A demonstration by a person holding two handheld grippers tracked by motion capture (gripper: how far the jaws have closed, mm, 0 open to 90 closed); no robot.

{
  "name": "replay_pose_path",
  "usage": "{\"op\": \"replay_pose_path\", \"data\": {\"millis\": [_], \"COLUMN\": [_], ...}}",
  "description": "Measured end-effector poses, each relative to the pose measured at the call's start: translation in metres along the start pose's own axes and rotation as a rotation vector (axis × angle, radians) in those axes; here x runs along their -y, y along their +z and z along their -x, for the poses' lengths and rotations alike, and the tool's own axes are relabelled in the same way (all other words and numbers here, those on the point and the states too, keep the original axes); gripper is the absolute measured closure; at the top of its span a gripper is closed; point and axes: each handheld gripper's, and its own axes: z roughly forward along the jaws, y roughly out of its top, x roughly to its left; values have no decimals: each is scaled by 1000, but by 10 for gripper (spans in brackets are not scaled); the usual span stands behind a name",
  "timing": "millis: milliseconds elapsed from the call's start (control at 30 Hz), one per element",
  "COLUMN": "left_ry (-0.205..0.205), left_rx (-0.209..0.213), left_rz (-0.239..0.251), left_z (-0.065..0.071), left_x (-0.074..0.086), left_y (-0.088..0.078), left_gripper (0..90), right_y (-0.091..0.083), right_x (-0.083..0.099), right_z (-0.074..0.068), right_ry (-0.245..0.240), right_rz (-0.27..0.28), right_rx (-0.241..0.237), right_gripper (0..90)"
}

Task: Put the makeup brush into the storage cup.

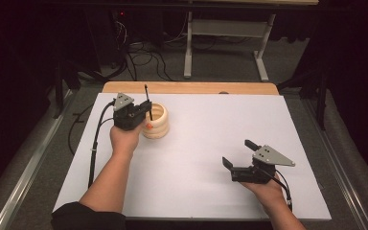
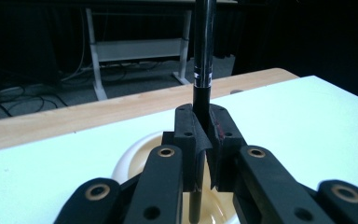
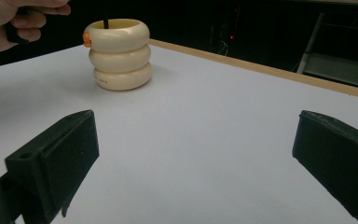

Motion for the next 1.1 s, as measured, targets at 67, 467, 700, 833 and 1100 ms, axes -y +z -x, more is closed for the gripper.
{"op": "replay_pose_path", "data": {"millis": [67,467,700,833,1100], "left_ry": [-4,-13,7,14,16], "left_rx": [-2,-2,-3,-4,-2], "left_rz": [-5,-36,-64,-74,-85], "left_z": [-1,-2,0,1,0], "left_x": [2,14,19,20,20], "left_y": [1,3,4,5,5], "left_gripper": [835,835,834,833,832], "right_y": [0,1,2,2,2], "right_x": [0,0,1,1,2], "right_z": [0,-1,-2,-2,-2], "right_ry": [1,-4,-7,-6,-7], "right_rz": [1,-1,-5,-5,-7], "right_rx": [-1,-3,-10,-9,-9], "right_gripper": [16,16,16,17,17]}}
